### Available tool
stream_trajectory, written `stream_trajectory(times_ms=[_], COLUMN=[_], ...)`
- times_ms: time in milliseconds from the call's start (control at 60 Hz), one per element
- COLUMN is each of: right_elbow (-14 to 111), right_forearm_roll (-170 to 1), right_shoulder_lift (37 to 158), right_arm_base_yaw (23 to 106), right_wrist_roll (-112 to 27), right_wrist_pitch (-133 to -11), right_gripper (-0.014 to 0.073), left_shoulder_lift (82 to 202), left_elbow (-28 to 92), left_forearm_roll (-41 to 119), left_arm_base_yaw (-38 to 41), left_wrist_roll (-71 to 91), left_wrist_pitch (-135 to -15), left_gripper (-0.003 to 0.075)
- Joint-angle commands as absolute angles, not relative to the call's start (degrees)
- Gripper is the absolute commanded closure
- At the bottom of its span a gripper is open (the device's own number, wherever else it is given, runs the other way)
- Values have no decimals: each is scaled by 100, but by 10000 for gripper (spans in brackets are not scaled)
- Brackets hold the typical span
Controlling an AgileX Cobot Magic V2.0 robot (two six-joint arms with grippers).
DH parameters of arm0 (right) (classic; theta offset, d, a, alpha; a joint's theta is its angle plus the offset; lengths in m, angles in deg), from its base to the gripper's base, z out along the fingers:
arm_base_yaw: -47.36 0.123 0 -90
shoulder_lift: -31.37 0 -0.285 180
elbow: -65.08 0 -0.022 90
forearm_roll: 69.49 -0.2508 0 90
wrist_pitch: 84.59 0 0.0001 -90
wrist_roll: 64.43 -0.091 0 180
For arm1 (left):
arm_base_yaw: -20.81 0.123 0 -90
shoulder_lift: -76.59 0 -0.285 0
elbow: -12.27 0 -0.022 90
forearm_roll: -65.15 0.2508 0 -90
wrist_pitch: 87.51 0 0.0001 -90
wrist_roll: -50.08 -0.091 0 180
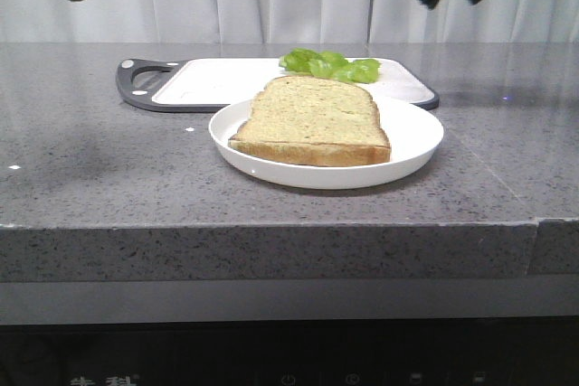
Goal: Left arm grabs bread, right arm adds lettuce
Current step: 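Lower the right gripper onto the lettuce leaf on the cutting board and grasp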
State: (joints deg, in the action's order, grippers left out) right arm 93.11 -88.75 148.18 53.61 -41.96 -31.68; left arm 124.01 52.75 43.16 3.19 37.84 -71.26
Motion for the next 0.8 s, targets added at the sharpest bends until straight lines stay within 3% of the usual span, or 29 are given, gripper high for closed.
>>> stream_trajectory(times_ms=[0, 234, 784], right_elbow=[10441, 12803, 12811], right_forearm_roll=[-9075, -8761, -8453], right_shoulder_lift=[15252, 16753, 17127], right_arm_base_yaw=[5468, 5750, 5911], right_wrist_roll=[-4070, -4400, -4306], right_wrist_pitch=[-2747, -1792, -2331], right_gripper=[78, 78, 78], left_shoulder_lift=[12388, 12388, 12388], left_elbow=[5113, 5113, 5113], left_forearm_roll=[4222, 4222, 4222], left_arm_base_yaw=[325, 325, 325], left_wrist_roll=[3822, 3822, 3822], left_wrist_pitch=[-7527, -7527, -7525], left_gripper=[741, 741, 741])
